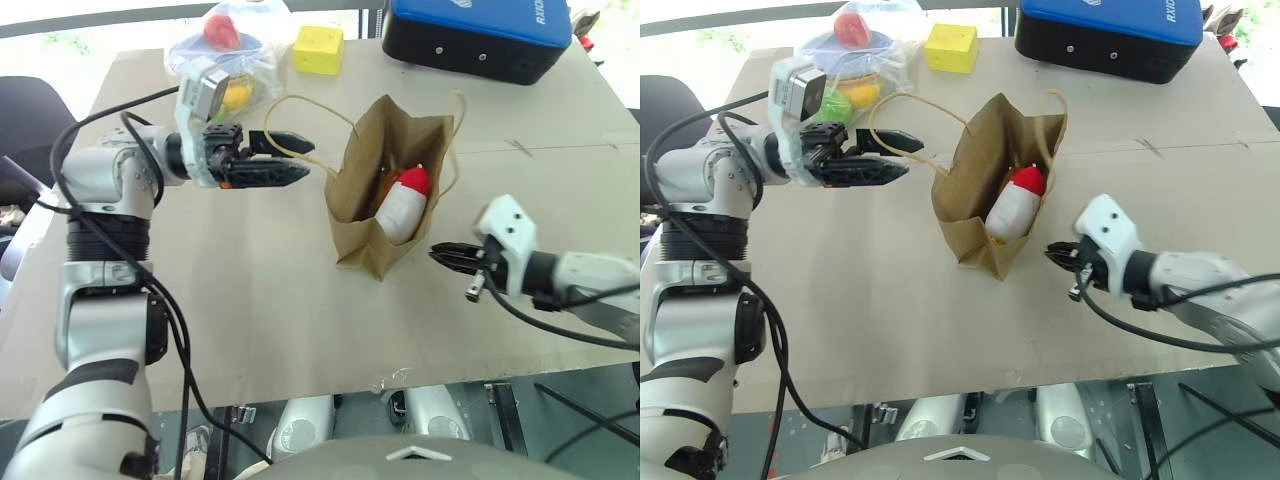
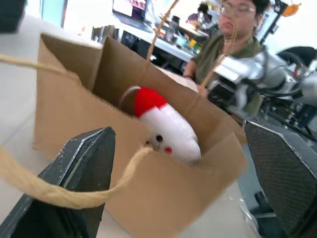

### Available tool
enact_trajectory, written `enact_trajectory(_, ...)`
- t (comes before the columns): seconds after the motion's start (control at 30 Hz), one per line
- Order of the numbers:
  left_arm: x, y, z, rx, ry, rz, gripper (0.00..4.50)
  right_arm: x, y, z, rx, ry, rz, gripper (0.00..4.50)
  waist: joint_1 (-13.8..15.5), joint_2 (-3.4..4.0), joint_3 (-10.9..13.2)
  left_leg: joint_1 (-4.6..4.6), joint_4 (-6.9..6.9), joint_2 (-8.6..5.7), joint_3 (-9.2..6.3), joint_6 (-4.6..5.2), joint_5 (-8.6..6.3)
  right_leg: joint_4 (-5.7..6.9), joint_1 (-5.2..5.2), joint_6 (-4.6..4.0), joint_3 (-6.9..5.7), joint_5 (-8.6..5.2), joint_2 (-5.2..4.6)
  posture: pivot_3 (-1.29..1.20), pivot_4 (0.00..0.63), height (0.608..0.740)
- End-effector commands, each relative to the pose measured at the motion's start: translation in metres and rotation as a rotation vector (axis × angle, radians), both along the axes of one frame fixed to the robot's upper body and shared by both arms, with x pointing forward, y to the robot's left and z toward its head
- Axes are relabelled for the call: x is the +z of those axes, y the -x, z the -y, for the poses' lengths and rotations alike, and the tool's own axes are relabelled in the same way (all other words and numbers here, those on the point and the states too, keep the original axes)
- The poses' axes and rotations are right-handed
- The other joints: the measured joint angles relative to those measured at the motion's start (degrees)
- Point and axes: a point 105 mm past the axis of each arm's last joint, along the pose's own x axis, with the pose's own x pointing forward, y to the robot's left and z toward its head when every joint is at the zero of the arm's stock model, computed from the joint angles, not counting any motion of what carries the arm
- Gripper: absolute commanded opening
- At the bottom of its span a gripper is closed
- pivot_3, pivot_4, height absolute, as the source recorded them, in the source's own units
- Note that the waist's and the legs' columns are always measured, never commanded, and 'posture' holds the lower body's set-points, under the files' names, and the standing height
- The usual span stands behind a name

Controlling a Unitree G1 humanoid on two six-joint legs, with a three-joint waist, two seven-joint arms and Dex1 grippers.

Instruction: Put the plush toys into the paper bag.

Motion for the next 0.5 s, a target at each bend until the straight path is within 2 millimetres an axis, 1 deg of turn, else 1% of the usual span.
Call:
enact_trajectory(0.03,0.007,0.01,-0.003,-0.026,-0.061,0.064,4.5,0.013,-0.005,-0.009,0.049,-0.019,0.087,0.04,0.0,0.0,0.0,0.0,-0.02,0.0,-0.01,0.0,0.0,-0.02,0.0,0.0,0.0,0.0,-0.01,0.0,0.15,0.74)
enact_trajectory(0.17,0.004,0.018,-0.016,-0.005,-0.115,0.028,4.5,0.015,-0.005,-0.016,0.085,-0.048,0.102,0.04,0.2,-0.01,0.0,-0.01,-0.03,-0.02,-0.06,0.0,0.0,-0.04,-0.02,0.0,-0.05,0.0,-0.06,0.0,0.15,0.74)
enact_trajectory(0.27,0.005,0.019,-0.023,0.012,-0.128,0.032,4.5,0.017,-0.005,-0.021,0.104,-0.073,0.106,0.04,0.4,-0.01,0.0,-0.01,-0.04,-0.02,-0.08,-0.01,0.0,-0.01,-0.02,0.0,-0.04,0.0,-0.07,0.0,0.15,0.74)
enact_trajectory(0.3,0.008,0.02,-0.023,0.013,-0.12,0.042,4.5,0.017,-0.005,-0.022,0.108,-0.076,0.104,0.04,0.4,-0.01,0.0,-0.01,-0.04,-0.03,-0.08,0.0,0.0,-0.01,-0.02,0.0,-0.04,0.0,-0.07,0.0,0.15,0.74)
enact_trajectory(0.37,0.022,0.021,-0.021,0.012,-0.057,0.04,4.5,0.017,-0.005,-0.023,0.121,-0.075,0.102,0.04,0.5,-0.01,0.0,-0.01,-0.03,-0.06,-0.08,0.0,0.0,-0.01,-0.02,0.0,-0.06,0.0,-0.08,0.0,0.15,0.74)
enact_trajectory(0.4,0.026,0.022,-0.021,0.008,-0.054,0.038,4.5,0.017,-0.005,-0.024,0.127,-0.076,0.101,0.04,0.5,-0.01,0.0,-0.02,-0.03,-0.06,-0.09,0.0,0.0,-0.01,-0.02,0.0,-0.08,0.0,-0.08,0.0,0.15,0.74)
enact_trajectory(0.43,0.022,0.022,-0.022,0.017,-0.088,0.06,4.5,0.017,-0.005,-0.025,0.132,-0.078,0.101,0.04,0.5,-0.01,0.0,-0.04,-0.01,-0.07,-0.11,0.0,0.0,-0.01,-0.02,0.0,-0.11,0.0,-0.08,0.0,0.15,0.74)
enact_trajectory(0.5,0.007,0.014,-0.03,0.063,-0.211,0.177,4.5,0.017,-0.007,-0.026,0.139,-0.081,0.103,0.04,0.3,0.0,0.0,-0.02,-0.01,-0.07,-0.1,0.0,0.0,0.0,-0.02,0.0,-0.07,0.0,-0.08,0.0,0.15,0.74)
